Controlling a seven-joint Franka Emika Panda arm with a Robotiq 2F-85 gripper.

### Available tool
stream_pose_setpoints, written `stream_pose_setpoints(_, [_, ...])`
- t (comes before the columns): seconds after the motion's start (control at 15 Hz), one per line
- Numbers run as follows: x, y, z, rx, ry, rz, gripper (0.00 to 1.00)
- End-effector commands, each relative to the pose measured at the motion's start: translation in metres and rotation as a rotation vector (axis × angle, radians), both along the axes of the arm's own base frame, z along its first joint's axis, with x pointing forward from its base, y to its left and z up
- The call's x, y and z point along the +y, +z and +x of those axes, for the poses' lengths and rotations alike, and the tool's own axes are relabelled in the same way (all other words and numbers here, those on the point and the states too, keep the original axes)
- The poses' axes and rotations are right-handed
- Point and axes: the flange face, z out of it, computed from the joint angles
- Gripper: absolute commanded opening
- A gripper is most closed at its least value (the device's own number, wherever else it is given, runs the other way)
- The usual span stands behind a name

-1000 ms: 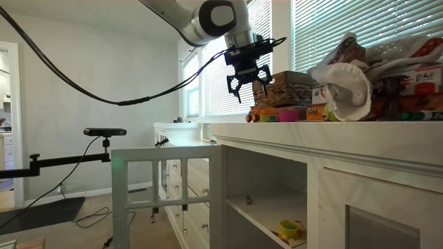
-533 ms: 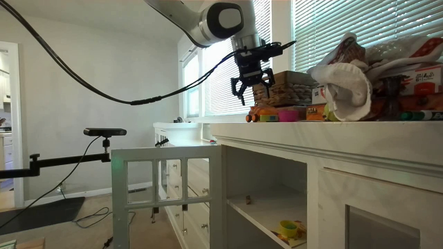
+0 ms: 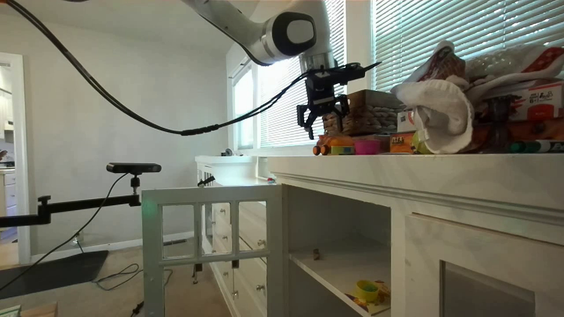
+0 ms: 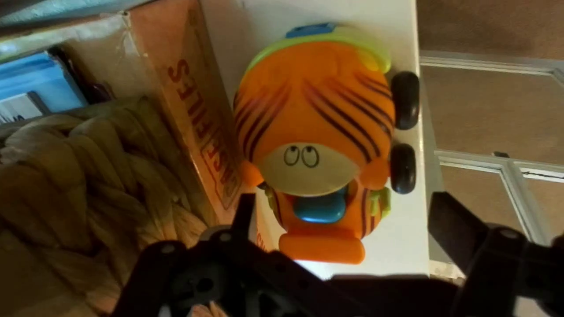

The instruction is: Put the toy car in the cabinet

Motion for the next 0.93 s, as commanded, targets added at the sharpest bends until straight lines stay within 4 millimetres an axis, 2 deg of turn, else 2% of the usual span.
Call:
stream_pose_setpoints(0.0, [0.001,0.001,0.014,0.023,0.065,-0.040,1.00])
stream_pose_setpoints(0.47, [-0.002,0.000,0.025,0.040,0.142,-0.083,1.00])
stream_pose_setpoints(0.87, [-0.007,0.000,0.026,0.070,0.177,-0.126,1.00])
